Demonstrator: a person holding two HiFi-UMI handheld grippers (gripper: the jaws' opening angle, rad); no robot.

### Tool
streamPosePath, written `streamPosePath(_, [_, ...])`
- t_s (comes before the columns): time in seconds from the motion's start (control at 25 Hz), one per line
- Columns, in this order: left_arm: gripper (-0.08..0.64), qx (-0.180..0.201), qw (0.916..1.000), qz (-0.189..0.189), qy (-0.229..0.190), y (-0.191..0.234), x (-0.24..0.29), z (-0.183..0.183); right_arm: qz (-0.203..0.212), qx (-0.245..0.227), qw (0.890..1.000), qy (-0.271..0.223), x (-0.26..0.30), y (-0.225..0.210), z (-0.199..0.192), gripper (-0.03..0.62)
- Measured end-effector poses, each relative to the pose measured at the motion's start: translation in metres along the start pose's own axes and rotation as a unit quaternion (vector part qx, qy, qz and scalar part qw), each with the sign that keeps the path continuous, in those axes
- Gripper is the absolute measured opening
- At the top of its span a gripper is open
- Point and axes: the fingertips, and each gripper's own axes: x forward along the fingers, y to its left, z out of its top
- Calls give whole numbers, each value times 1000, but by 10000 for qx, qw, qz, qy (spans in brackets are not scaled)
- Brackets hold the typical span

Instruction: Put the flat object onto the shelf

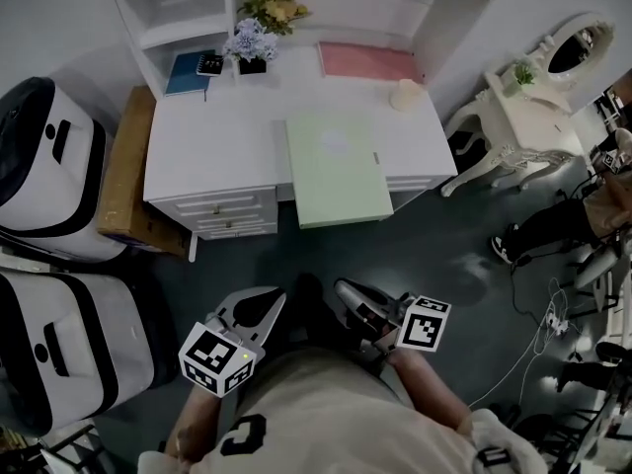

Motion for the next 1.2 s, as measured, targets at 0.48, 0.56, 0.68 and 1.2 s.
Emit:
streamPosePath(0.48, [14, -183, 9993, -92, 307, 16, 26, 3, -810, 725, 9934, -365, 2, -75, 32, 83])
streamPosePath(0.56, [14, -214, 9991, -76, 347, 20, 30, 4, -870, 925, 9913, -335, 6, -91, 36, 247])
streamPosePath(0.68, [14, -257, 9988, -51, 405, 28, 36, 5, -1119, 1245, 9852, -373, 10, -121, 41, 303])
streamPosePath(1.2, [14, -472, 9964, 151, 686, 49, 56, 7, -1396, 2508, 9551, -730, 41, -223, 63, 377])
